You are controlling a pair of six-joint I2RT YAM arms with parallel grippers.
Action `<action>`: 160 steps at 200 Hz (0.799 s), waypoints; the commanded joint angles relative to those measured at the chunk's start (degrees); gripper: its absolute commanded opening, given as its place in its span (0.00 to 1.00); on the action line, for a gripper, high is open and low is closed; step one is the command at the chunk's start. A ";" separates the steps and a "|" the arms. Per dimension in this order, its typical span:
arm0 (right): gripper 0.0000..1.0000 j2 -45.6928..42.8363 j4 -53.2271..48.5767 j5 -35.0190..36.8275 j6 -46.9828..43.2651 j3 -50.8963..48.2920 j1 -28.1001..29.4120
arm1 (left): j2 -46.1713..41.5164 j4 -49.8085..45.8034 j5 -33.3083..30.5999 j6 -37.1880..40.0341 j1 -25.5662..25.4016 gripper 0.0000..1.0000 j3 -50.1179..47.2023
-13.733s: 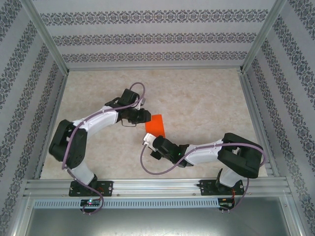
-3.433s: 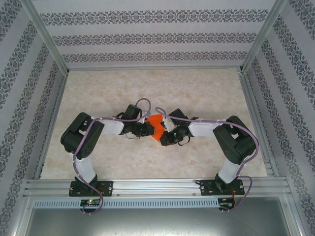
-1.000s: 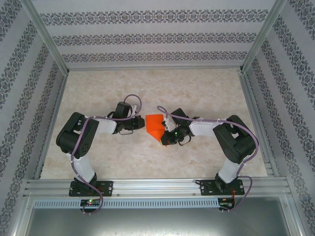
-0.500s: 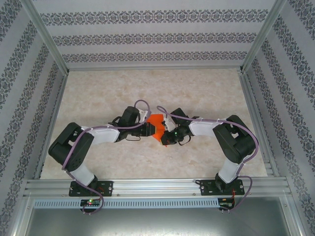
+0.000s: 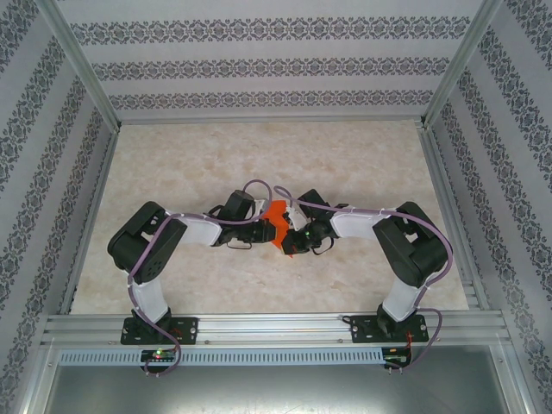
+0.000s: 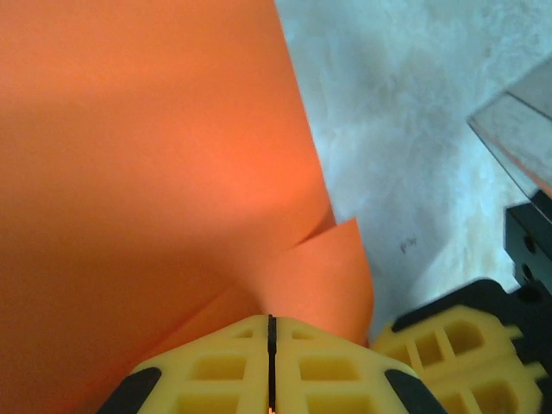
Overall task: Fold a paper plane with a square sheet of paper (fold left side to right side)
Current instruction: Third fold the triangle at the center of the table.
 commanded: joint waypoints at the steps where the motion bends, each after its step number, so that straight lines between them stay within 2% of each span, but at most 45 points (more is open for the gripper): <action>1: 0.00 -2.49 -3.92 3.86 0.43 0.47 0.78 | 1.13 -4.77 -4.21 1.63 -0.52 0.10 1.63; 23: 0.00 -6.77 -5.33 3.59 0.86 1.21 0.63 | 1.72 -7.23 -5.60 2.55 -0.52 0.09 1.87; 50: 0.00 -7.81 -8.44 0.70 0.85 2.16 0.61 | 2.86 -8.24 -6.22 2.84 -0.56 0.08 2.12; 102: 0.00 -3.07 -5.90 -1.20 3.86 2.39 2.70 | 3.27 -7.53 -5.97 2.75 -0.56 0.08 2.02; 160: 0.00 -0.65 -3.61 -0.49 5.23 2.21 1.93 | 3.17 -7.22 -5.91 3.05 -0.56 0.07 1.75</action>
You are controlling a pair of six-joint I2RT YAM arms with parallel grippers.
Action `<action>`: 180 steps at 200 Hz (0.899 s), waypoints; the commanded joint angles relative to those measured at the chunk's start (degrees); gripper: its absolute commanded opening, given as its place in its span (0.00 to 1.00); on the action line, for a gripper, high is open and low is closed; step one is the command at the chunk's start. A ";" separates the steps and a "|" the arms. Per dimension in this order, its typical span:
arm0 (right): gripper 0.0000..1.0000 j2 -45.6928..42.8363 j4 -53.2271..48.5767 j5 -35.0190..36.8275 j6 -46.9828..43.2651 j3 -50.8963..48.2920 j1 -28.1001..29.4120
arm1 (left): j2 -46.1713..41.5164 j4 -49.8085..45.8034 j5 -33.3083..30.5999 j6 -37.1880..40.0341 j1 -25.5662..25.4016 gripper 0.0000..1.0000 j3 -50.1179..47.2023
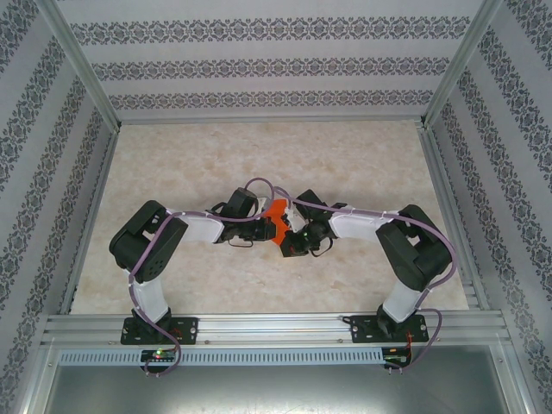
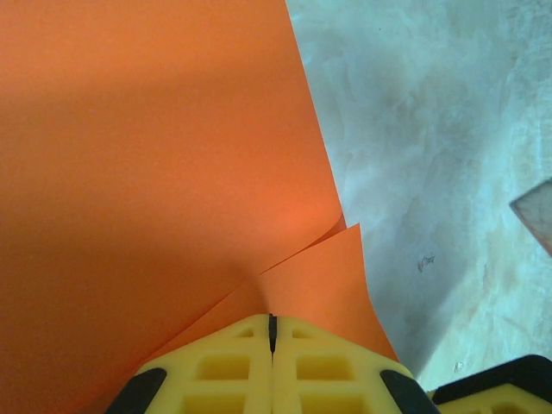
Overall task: Fold a paper plane with a square sheet of paper (fold left side to right side)
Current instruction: Third fold the triangle at the center of the table.
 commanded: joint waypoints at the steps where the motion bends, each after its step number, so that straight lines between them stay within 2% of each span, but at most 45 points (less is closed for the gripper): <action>1: 0.00 0.80 0.93 -0.34 1.01 0.85 -0.17 | 2.51 -3.84 -3.61 1.94 -0.25 0.07 -0.64; 180: 0.00 2.63 2.03 -2.47 3.89 -4.47 -4.34 | 1.88 -5.62 -5.61 3.36 -0.28 0.06 -0.65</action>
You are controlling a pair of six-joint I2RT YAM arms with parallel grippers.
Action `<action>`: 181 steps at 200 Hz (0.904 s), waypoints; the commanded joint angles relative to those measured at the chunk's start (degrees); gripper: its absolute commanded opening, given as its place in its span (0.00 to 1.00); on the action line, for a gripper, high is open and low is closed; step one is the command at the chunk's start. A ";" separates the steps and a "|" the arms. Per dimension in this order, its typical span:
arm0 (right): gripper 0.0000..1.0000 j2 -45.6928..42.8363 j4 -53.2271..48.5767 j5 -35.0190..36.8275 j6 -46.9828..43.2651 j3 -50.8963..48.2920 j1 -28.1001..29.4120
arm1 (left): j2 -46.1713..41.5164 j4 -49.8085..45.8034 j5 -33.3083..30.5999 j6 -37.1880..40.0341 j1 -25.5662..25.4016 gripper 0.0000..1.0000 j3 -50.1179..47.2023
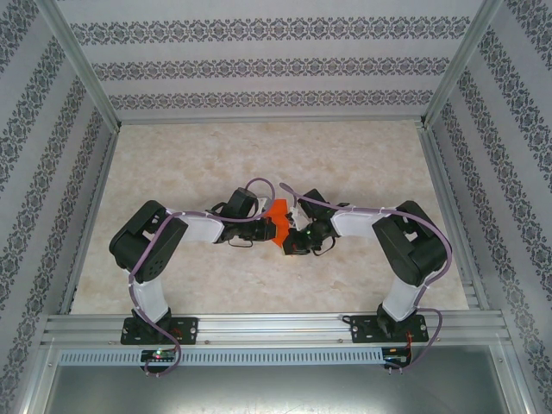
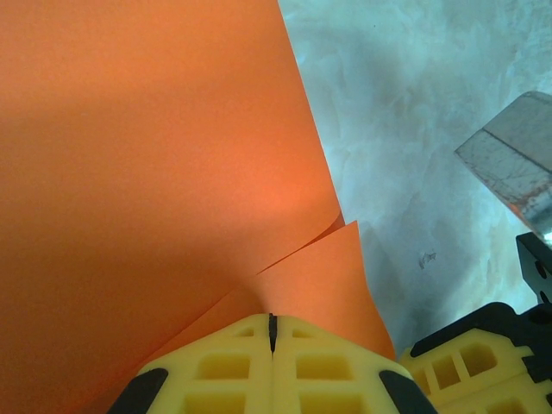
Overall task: Fold a paper plane with a square sheet of paper (fold left side to right side)
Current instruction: Third fold the triangle at the center of the table.
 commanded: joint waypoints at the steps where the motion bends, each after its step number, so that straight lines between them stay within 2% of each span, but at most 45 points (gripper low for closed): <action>1: 0.00 0.62 -1.51 0.41 1.45 -2.97 -1.04 | 1.84 -5.62 -5.57 1.89 -0.26 0.06 -0.67; 45: 0.00 -1.62 0.99 -2.01 2.43 -7.88 -3.43 | 2.24 -6.67 -6.93 2.49 -0.17 0.06 -0.17; 90: 0.00 -5.56 -0.84 -1.72 1.14 -11.52 -6.13 | 2.85 -6.52 -6.93 2.36 -0.16 0.05 0.18; 128: 0.00 -11.23 -4.52 -0.50 -0.78 -10.47 -6.98 | 2.00 -5.50 -5.47 1.82 -0.17 0.06 0.21; 148: 0.00 -15.88 -4.97 0.86 -1.40 -8.90 -7.00 | 0.89 -5.09 -3.51 1.14 -0.17 0.11 0.86; 163: 0.07 -18.12 -4.27 2.88 -2.45 -7.86 -7.05 | -0.78 -5.18 -1.87 0.62 -0.17 0.18 1.64; 181: 0.22 -19.17 -1.15 4.84 -2.90 -7.32 -7.00 | -4.11 -5.39 0.26 0.00 0.26 0.29 2.73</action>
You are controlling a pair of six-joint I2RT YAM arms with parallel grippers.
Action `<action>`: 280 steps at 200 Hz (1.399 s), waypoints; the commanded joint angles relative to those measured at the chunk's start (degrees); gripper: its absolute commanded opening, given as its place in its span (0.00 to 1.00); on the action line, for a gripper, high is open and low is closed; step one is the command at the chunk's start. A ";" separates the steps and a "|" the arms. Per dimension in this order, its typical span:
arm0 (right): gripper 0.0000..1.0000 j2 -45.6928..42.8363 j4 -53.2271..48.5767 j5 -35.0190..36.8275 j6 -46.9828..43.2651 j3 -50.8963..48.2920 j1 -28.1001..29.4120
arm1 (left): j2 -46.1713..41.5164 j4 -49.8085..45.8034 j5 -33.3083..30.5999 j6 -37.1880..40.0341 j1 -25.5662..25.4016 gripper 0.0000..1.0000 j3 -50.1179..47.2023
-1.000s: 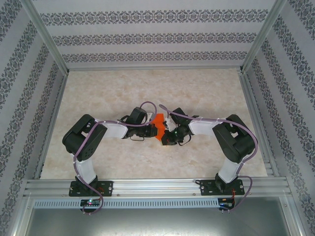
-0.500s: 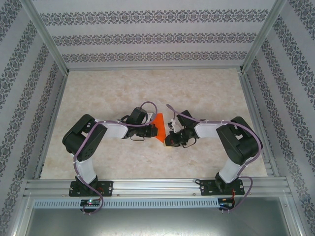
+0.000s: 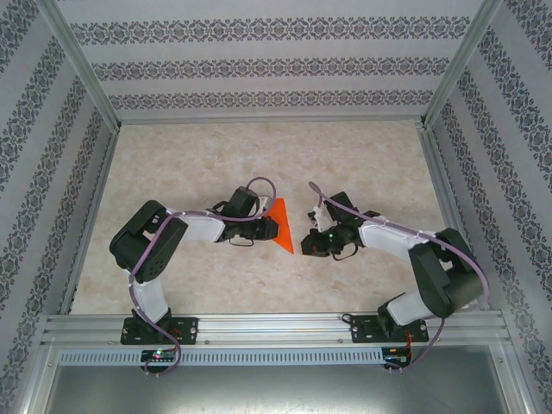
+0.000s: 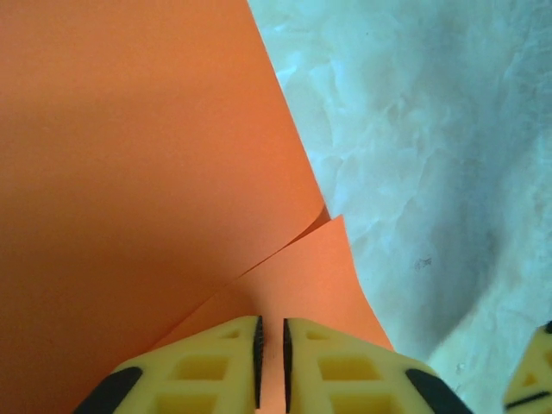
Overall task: Fold a paper plane with a square sheet of paper (fold left side to right side)
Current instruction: Third fold the triangle at the center of the table, then fourth fold the wing at the center of the table.
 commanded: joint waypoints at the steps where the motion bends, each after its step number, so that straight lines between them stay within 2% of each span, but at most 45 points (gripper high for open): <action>1: 0.22 -1.78 2.20 4.03 -2.15 1.86 -0.60 | -3.90 -3.95 0.79 -0.24 0.44 0.29 1.51; 36: 0.41 0.67 15.23 4.76 -1.47 1.71 -0.50 | -12.51 -5.04 1.32 -2.25 4.28 0.52 -0.30; 54: 0.45 3.66 22.09 2.97 -0.80 1.69 -0.50 | -16.47 -7.33 -0.51 -3.76 6.50 0.59 -3.01; 87: 0.46 9.61 32.17 -3.36 1.19 1.77 0.01 | -18.21 -8.63 0.07 -8.12 8.52 0.62 -6.75; 118: 0.45 12.91 33.54 -4.39 0.83 2.34 1.16 | -16.68 -4.33 1.43 -12.03 8.53 0.63 -9.73; 138: 0.37 14.12 32.16 -3.11 0.32 2.89 1.34 | -14.91 -2.14 2.28 -13.65 8.49 0.63 -10.63; 178: 0.04 14.61 27.51 0.54 -0.64 4.50 1.52 | -13.33 0.17 3.07 -15.48 8.14 0.64 -10.87; 227: 0.04 12.63 23.33 3.51 -2.45 4.35 0.75 | -12.78 1.27 3.02 -16.92 6.43 0.65 -9.80; 280: 0.04 12.41 23.59 2.83 -2.25 4.14 0.59 | -9.85 2.21 2.83 -17.17 3.98 0.63 -5.92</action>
